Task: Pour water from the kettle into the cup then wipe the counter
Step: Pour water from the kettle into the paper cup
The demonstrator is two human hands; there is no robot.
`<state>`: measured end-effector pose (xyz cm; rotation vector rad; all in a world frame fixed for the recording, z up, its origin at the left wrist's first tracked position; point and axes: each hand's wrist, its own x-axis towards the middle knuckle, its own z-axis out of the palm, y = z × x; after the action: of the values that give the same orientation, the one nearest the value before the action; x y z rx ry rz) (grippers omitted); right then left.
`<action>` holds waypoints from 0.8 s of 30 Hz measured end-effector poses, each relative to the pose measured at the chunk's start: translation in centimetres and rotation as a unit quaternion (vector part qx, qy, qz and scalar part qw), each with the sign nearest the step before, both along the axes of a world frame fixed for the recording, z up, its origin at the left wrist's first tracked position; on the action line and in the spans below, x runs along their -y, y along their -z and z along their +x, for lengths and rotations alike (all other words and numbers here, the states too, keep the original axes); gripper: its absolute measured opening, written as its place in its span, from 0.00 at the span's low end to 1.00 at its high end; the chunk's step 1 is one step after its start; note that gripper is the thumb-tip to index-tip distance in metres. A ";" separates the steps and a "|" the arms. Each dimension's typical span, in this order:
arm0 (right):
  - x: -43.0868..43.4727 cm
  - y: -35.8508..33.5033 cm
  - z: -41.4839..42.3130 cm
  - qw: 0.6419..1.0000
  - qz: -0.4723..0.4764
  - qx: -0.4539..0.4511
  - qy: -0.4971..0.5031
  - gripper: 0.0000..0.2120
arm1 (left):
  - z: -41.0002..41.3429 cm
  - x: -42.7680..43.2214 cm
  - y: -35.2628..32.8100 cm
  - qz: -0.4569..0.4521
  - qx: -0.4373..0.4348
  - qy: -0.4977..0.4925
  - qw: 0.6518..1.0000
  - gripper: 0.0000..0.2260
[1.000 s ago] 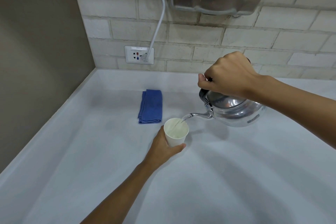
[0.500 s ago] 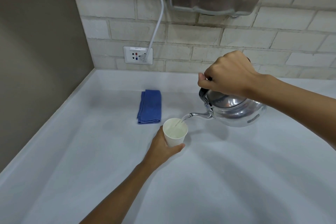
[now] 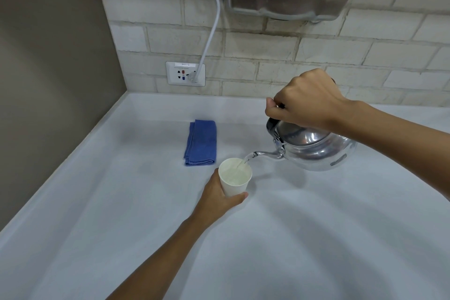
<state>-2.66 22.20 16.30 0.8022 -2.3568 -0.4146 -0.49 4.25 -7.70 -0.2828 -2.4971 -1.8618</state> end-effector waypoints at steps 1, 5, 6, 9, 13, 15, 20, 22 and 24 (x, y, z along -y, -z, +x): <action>0.0 0.0 0.0 1.000 0.000 0.000 0.000 0.24 | 0.0 0.0 0.0 0.000 -0.001 0.000 1.000 0.34; 0.0 0.1 0.0 1.000 0.002 0.002 -0.004 0.24 | 0.0 0.0 0.0 0.001 -0.002 -0.002 1.000 0.34; 0.0 0.1 -0.1 1.000 0.001 0.002 -0.005 0.24 | 0.0 0.0 0.0 0.001 -0.001 -0.002 1.000 0.34; -0.1 0.3 -0.2 1.000 0.001 0.003 -0.006 0.23 | 0.0 0.0 0.0 0.001 -0.001 -0.001 1.000 0.34; -0.1 0.6 -0.3 1.000 -0.006 -0.002 -0.005 0.22 | 0.0 0.0 0.1 0.001 -0.002 -0.001 1.000 0.34; -0.3 1.0 -0.3 1.000 -0.015 -0.002 -0.004 0.22 | 0.0 0.0 0.1 0.002 -0.001 -0.002 1.000 0.34; -1.0 2.3 -0.7 0.998 -0.064 -0.008 0.011 0.21 | 0.0 0.0 0.1 -0.002 0.003 -0.004 1.000 0.34; -1.5 2.9 -1.0 0.996 -0.091 -0.004 0.018 0.21 | 0.0 0.0 0.1 -0.005 0.002 -0.004 1.000 0.33; -2.2 3.3 -1.5 0.992 -0.123 0.007 0.036 0.22 | 0.0 0.0 0.1 -0.008 0.001 -0.006 1.000 0.32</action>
<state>-4.18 24.41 13.01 0.6071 -2.3956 -0.1425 -0.47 4.27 -7.82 -0.2664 -2.5115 -1.8397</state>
